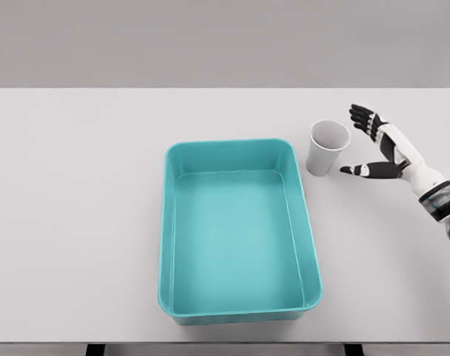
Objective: Put the paper cup into the basket with your right arm
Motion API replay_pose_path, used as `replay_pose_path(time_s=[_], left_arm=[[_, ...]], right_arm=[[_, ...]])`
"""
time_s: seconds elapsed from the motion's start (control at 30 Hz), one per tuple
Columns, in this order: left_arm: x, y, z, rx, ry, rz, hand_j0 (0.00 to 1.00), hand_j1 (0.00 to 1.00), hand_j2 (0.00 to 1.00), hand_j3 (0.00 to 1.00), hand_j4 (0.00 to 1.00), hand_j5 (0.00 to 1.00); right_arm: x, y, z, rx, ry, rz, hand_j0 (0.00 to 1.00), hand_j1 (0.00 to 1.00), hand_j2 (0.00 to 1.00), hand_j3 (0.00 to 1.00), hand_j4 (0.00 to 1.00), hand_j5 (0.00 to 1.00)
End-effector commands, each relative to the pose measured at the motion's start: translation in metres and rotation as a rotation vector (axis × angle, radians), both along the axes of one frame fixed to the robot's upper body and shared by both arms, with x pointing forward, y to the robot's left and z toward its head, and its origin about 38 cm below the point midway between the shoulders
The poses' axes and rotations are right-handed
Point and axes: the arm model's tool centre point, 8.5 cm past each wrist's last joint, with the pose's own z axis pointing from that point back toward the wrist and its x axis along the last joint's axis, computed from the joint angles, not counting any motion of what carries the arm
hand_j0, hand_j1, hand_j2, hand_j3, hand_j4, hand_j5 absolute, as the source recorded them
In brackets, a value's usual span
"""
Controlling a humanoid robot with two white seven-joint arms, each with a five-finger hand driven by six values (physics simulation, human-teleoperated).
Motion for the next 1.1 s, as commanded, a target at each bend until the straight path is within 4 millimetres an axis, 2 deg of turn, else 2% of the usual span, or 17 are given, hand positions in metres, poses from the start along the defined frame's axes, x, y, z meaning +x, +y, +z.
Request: replay_pose_path(time_s=[0.0,0.27,0.67,1.07], left_arm=[[0.000,0.000,0.000,0.000,0.000,0.000,1.00,1.00,1.00,1.00,1.00,1.00],[0.000,0.000,0.000,0.000,0.000,0.000,1.00,1.00,1.00,1.00,1.00,1.00],[0.000,0.000,0.000,0.000,0.001,0.000,1.00,1.00,1.00,1.00,1.00,1.00],[0.000,0.000,0.000,0.000,0.000,0.000,1.00,1.00,1.00,1.00,1.00,1.00]], right_arm=[[0.001,0.007,-0.011,0.023,0.019,-0.008,1.00,1.00,1.00,1.00,1.00,1.00],[0.002,0.016,-0.018,0.039,0.033,-0.003,1.00,1.00,1.00,1.00,1.00,1.00],[0.007,0.036,-0.017,0.077,0.017,0.018,1.00,1.00,1.00,1.00,1.00,1.00],[0.010,0.044,-0.014,0.089,0.005,0.029,1.00,1.00,1.00,1.00,1.00,1.00]])
